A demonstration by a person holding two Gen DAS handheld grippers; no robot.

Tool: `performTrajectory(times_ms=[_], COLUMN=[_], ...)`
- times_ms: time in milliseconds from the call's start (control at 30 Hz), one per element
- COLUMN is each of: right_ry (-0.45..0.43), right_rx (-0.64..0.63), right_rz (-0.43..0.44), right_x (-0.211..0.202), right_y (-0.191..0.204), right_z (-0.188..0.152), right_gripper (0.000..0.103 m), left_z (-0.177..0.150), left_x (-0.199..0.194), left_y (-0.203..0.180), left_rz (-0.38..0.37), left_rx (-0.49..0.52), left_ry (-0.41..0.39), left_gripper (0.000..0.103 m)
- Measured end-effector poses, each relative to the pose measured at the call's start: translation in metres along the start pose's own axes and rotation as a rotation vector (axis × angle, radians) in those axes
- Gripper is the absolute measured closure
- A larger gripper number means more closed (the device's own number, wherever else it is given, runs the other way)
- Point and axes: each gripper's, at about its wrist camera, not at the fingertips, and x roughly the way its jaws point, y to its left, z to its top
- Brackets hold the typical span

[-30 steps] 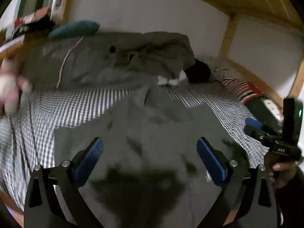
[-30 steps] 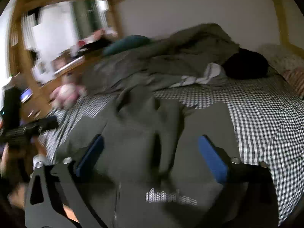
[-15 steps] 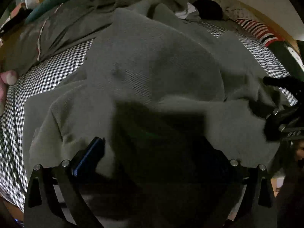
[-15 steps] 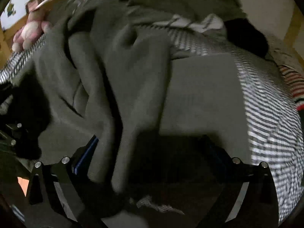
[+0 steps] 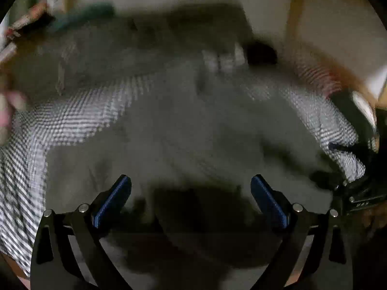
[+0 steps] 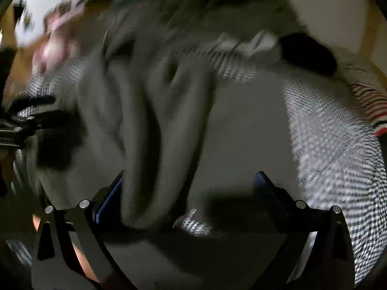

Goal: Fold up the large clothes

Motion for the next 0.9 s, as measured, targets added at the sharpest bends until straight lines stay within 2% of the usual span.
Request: performTrajectory(times_ms=[33,67,100,167,200,233,300,333,367,433,467,500,567,600,667,733,833,900], right_ry=[-0.019,-0.023,-0.003,0.056,0.133,0.164,0.205,0.183,0.173,0.185,0.162,0.136,0.081,0.085,0.143,0.182,0.180,0.175], right_rx=[0.040,0.086,0.144,0.150,0.096,0.042,-0.108,-0.133,-0.106,0.038,0.106,0.120,0.067,0.043,-0.045,-0.111,-0.028,0.007], right_rz=[0.003,0.015,0.036,0.037,-0.018,-0.059,-0.169,-0.174,-0.165,-0.173,-0.182,-0.185,-0.160,-0.147,-0.110,-0.160,-0.123,-0.161], right_x=[0.001,0.010,0.029,0.061,0.086,0.098,0.120,0.119,0.116,0.102,0.086,0.073,0.043,0.040,0.045,0.059,0.055,0.035], right_y=[-0.006,-0.014,-0.019,-0.016,-0.006,0.004,0.025,0.025,0.016,-0.010,-0.017,-0.016,0.005,0.013,0.037,0.049,0.033,0.023], right_z=[0.010,0.024,0.044,0.064,0.071,0.070,0.060,0.053,0.055,0.048,0.045,0.043,0.035,0.032,0.017,0.001,-0.010,-0.016], right_gripper=[0.004,0.004,0.004,0.004,0.004,0.004,0.004,0.004,0.004,0.004,0.004,0.004,0.004,0.004,0.004,0.004,0.004,0.004], left_z=[0.014,0.030,0.041,0.048,0.046,0.037,0.019,0.011,0.009,0.009,0.009,0.009,0.006,0.003,-0.002,-0.001,0.000,0.000], left_x=[-0.005,0.002,0.018,0.062,0.080,0.102,0.120,0.124,0.122,0.120,0.122,0.124,0.128,0.128,0.123,0.125,0.125,0.125], left_y=[0.000,0.000,0.000,0.002,0.003,0.004,0.009,0.014,0.018,0.019,0.017,0.015,0.009,0.005,-0.001,0.003,0.006,0.006], left_rz=[0.029,0.064,0.080,0.080,0.077,0.087,0.105,0.088,0.075,0.078,0.090,0.103,0.133,0.142,0.157,0.153,0.145,0.147], left_rx=[-0.001,0.011,0.019,0.005,-0.001,-0.001,0.008,0.002,-0.007,-0.004,0.004,0.011,0.027,0.030,0.034,0.032,0.028,0.031], left_ry=[-0.056,-0.074,-0.039,0.083,0.133,0.187,0.226,0.216,0.196,0.189,0.187,0.180,0.161,0.153,0.138,0.134,0.133,0.123], left_gripper=[0.006,0.006,0.006,0.006,0.006,0.006,0.006,0.006,0.006,0.006,0.006,0.006,0.005,0.005,0.005,0.005,0.005,0.005])
